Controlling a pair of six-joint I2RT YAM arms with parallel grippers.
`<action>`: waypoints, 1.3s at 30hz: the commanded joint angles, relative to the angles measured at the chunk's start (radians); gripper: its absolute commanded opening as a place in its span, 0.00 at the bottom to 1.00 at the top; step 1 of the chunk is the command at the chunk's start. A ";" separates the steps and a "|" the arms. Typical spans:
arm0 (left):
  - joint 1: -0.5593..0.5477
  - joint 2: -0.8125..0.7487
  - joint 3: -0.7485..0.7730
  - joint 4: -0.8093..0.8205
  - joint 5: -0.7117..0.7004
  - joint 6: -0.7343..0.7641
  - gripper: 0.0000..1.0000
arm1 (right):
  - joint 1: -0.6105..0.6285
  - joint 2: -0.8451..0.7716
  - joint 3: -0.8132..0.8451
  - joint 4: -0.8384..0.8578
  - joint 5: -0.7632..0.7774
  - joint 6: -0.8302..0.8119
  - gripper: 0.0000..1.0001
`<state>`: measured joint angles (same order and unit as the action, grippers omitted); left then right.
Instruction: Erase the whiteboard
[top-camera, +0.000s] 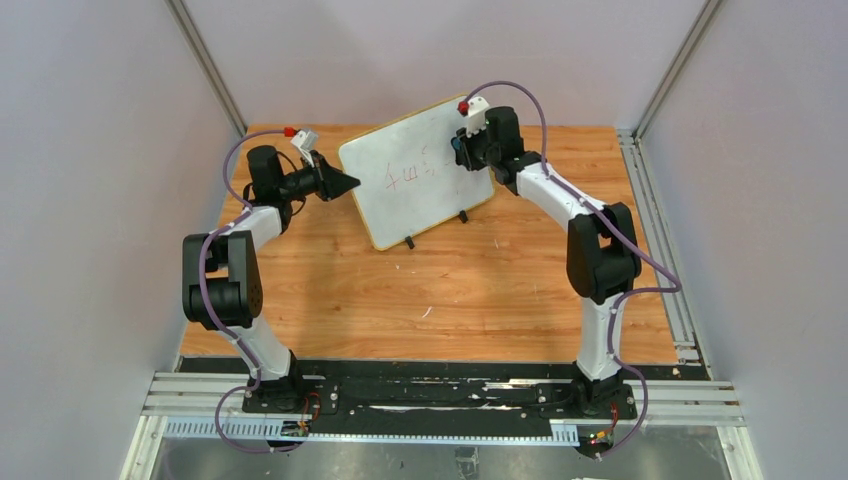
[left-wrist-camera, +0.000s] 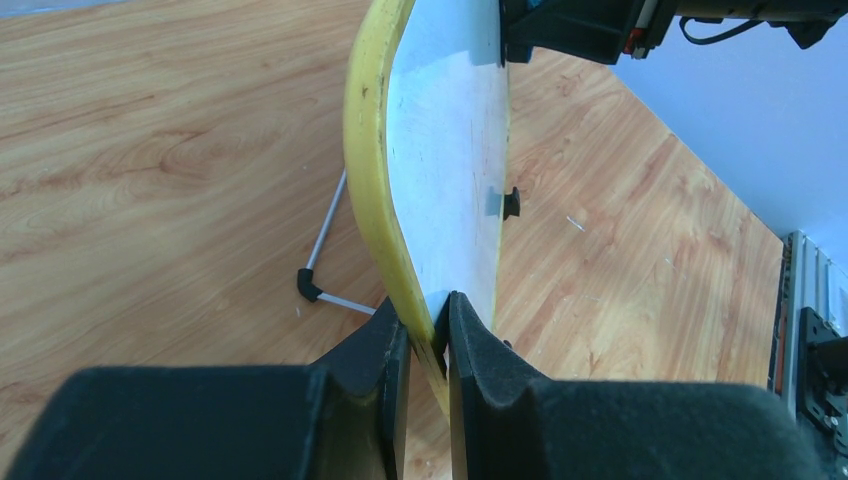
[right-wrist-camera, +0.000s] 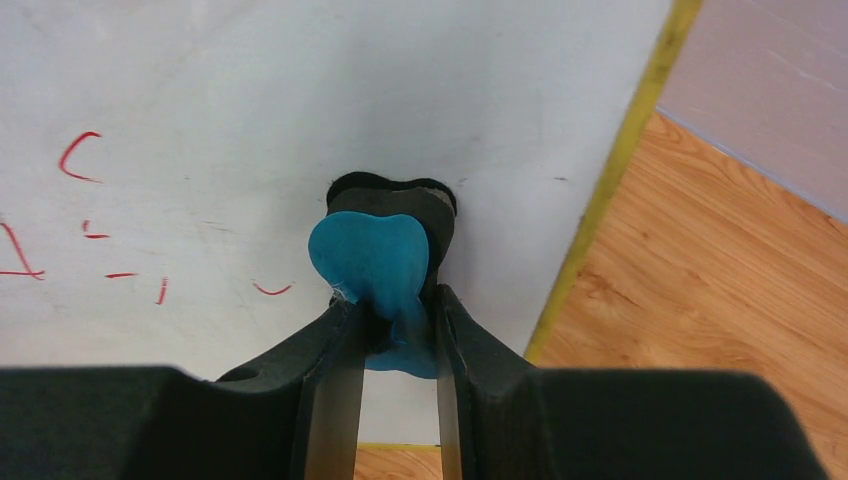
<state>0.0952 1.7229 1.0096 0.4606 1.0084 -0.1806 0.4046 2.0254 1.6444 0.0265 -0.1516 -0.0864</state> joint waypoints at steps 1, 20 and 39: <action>0.004 0.006 -0.014 -0.066 -0.050 0.104 0.00 | -0.028 -0.013 -0.006 -0.002 0.035 -0.002 0.01; 0.002 0.007 -0.005 -0.073 -0.048 0.104 0.00 | 0.128 -0.085 -0.195 0.137 0.016 0.072 0.00; 0.004 0.009 0.013 -0.111 -0.051 0.125 0.00 | 0.019 -0.061 -0.113 0.073 0.095 -0.006 0.01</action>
<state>0.0959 1.7229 1.0222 0.4252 1.0096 -0.1665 0.4953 1.9694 1.4815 0.1062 -0.1036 -0.0608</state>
